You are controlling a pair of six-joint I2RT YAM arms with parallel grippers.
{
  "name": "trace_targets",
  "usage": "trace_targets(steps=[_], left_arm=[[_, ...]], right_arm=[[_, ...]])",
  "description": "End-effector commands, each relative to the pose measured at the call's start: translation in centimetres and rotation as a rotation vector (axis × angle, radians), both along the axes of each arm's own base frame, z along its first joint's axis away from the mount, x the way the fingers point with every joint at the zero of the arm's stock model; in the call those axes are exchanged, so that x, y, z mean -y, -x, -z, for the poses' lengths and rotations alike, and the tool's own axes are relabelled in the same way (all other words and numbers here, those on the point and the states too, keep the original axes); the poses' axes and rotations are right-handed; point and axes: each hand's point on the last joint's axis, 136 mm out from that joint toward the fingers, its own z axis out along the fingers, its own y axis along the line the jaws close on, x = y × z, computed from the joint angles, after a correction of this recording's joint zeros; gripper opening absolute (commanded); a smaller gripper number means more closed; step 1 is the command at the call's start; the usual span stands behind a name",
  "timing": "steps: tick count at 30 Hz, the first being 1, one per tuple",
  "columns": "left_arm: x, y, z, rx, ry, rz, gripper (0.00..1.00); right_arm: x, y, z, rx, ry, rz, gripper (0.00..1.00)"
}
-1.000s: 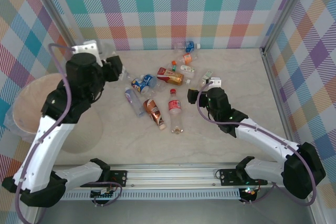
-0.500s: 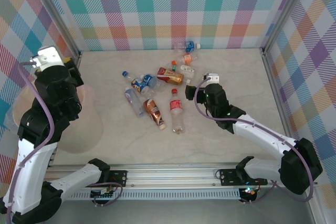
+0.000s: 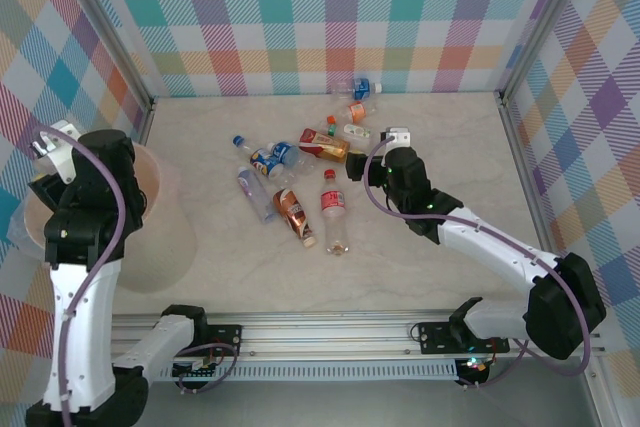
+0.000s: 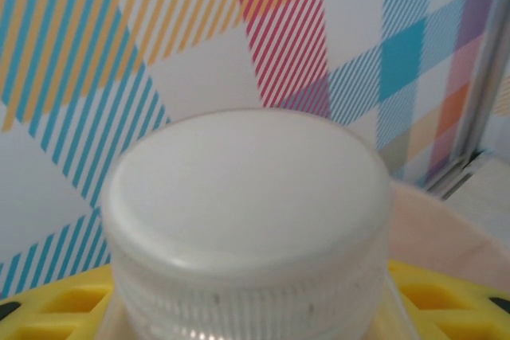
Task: Put the plastic bottles in the bin
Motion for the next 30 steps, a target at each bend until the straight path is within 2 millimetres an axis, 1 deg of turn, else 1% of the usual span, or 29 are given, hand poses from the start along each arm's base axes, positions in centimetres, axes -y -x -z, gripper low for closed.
trace_targets(steps=[1, 3, 6, 8, 12, 16, 19, 21, 24, 27, 30], left_arm=[[-1.3, -1.8, 5.3, -0.137, 0.137, -0.026, 0.58], [-2.5, -2.1, 7.5, -0.193, 0.196, -0.073, 0.58], [-4.1, -2.2, 9.7, -0.256, 0.265, -0.122, 0.57], [-5.4, -1.6, 10.7, -0.307, 0.290, -0.181, 0.57], [-7.0, -1.1, 12.0, -0.404, 0.300, -0.255, 0.57], [-8.4, -0.6, 12.8, -0.483, 0.262, -0.335, 0.58], [-9.7, 0.1, 12.8, -0.538, 0.219, -0.420, 0.66], [-10.0, -0.2, 12.8, -0.556, 0.218, -0.428, 0.73], [-10.1, -0.8, 12.6, -0.548, 0.234, -0.418, 0.83], [-9.6, -1.6, 12.5, -0.510, 0.275, -0.375, 0.85], [-8.6, -2.6, 12.1, -0.454, 0.304, -0.311, 0.87]], right_arm=[[-0.6, 0.0, -1.3, 0.022, -0.015, -0.028, 1.00], [-0.6, 0.1, -1.6, 0.021, -0.019, -0.031, 1.00], [-0.5, 0.2, -1.8, 0.022, -0.011, -0.033, 1.00], [-0.4, 0.3, -1.8, 0.022, -0.007, -0.029, 1.00], [-0.2, 0.5, -1.7, 0.009, -0.001, -0.029, 1.00], [0.0, 0.7, -1.5, -0.004, 0.010, -0.027, 1.00], [0.2, 0.8, -1.5, -0.010, 0.018, -0.023, 1.00], [0.3, 0.9, -1.3, -0.015, 0.024, -0.018, 1.00], [0.6, 1.0, -1.1, -0.025, 0.027, -0.007, 1.00], [1.0, 1.1, -1.0, -0.029, 0.018, 0.014, 1.00], [1.4, 1.2, -1.0, -0.025, 0.005, 0.032, 1.00]])
